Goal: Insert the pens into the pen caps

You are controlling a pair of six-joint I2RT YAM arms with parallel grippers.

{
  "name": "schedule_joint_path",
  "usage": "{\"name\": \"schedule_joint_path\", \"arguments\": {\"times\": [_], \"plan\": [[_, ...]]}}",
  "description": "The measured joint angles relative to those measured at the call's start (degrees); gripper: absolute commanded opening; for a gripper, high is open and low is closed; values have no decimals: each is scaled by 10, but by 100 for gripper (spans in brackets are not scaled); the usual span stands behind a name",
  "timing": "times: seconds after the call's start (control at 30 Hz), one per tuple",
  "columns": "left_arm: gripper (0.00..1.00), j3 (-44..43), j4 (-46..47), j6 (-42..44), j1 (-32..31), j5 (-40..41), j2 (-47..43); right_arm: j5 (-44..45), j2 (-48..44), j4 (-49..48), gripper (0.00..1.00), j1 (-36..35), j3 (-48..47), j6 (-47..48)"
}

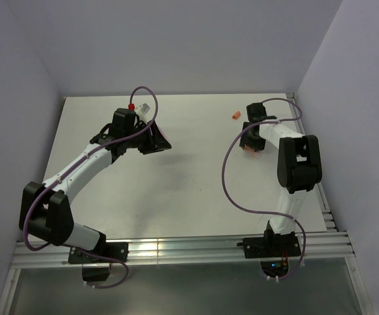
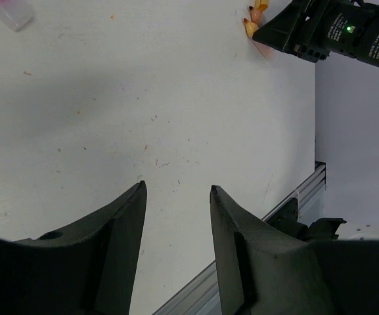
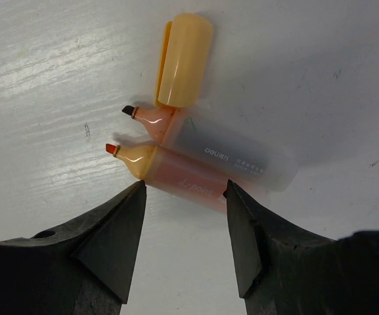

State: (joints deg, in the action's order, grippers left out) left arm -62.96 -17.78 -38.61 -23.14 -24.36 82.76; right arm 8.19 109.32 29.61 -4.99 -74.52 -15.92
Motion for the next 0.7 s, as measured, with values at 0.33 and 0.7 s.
{"name": "schedule_joint_path", "arguments": {"times": [0.33,0.7], "plan": [[49,0,0,0,-1,0,0,-1,-8,-9,61,0,10,13],[49,0,0,0,-3,0,0,-1,-15,-17,61,0,19,24]]}}
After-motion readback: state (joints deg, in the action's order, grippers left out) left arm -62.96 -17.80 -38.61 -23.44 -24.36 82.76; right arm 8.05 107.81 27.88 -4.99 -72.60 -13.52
